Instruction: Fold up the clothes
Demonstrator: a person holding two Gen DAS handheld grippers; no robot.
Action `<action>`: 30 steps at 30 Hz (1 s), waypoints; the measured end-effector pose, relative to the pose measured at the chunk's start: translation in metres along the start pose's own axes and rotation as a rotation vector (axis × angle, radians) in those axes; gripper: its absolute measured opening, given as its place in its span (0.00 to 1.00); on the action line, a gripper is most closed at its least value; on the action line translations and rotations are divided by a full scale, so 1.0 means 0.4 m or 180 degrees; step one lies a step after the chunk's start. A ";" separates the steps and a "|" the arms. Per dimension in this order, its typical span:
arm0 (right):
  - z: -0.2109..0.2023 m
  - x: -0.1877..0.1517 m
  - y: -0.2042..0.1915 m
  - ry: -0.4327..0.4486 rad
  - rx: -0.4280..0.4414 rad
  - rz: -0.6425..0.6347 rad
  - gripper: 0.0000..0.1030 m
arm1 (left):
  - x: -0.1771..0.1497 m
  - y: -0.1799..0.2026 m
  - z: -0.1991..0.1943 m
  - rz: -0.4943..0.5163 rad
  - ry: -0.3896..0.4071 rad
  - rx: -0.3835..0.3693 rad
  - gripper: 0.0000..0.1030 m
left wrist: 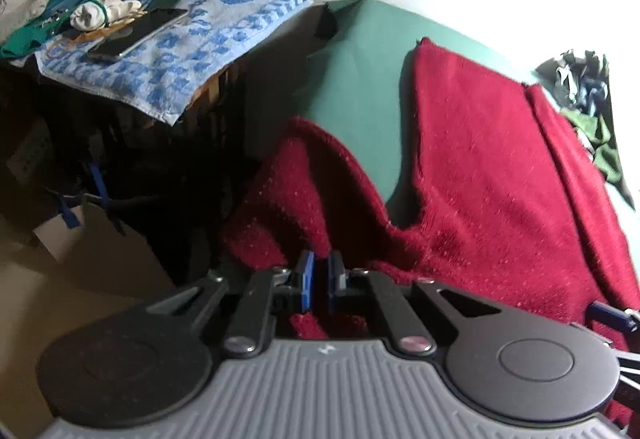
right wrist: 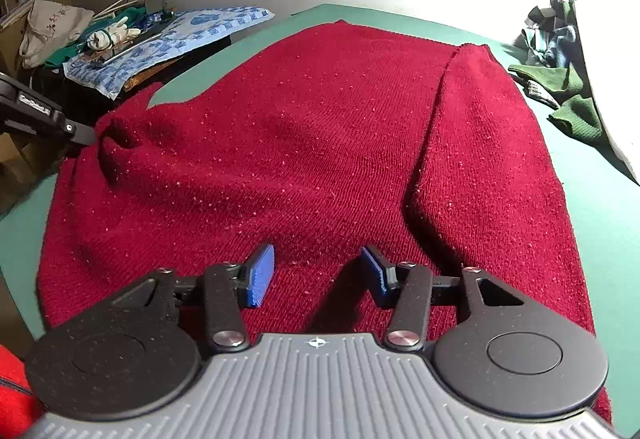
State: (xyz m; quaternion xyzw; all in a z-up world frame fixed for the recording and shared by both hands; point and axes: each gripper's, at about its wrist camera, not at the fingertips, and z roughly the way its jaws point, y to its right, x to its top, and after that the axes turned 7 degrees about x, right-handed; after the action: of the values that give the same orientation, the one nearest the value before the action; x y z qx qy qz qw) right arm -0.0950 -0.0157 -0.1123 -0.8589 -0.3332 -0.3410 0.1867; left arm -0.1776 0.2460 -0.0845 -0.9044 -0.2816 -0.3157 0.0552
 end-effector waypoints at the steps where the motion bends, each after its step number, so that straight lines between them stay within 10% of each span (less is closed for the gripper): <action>1: -0.001 -0.002 0.000 0.0008 0.0001 -0.0006 0.50 | 0.000 0.004 -0.001 0.0028 0.0006 0.0031 0.01; 5: -0.005 -0.006 0.002 0.0027 0.0005 -0.0026 0.50 | -0.001 -0.003 -0.012 0.0052 -0.0005 0.0101 0.18; 9: -0.015 0.008 0.002 0.0081 0.0075 -0.0050 0.24 | -0.007 -0.039 -0.027 -0.0007 -0.0024 0.0116 0.31; 18: 0.012 0.181 -0.068 0.0289 0.0866 -0.0246 0.26 | 0.021 -0.123 -0.001 -0.0385 -0.0149 0.0002 0.52; 30: 0.329 0.397 -0.215 -0.0312 0.1361 -0.0101 0.32 | -0.021 -0.111 -0.019 -0.0244 -0.0164 0.0073 0.64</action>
State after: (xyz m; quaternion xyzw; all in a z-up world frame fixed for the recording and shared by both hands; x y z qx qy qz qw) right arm -0.0079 0.1882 -0.0834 -0.8100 -0.4201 -0.2233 0.3429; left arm -0.2112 0.2770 -0.0870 -0.9001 -0.3210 -0.2908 0.0461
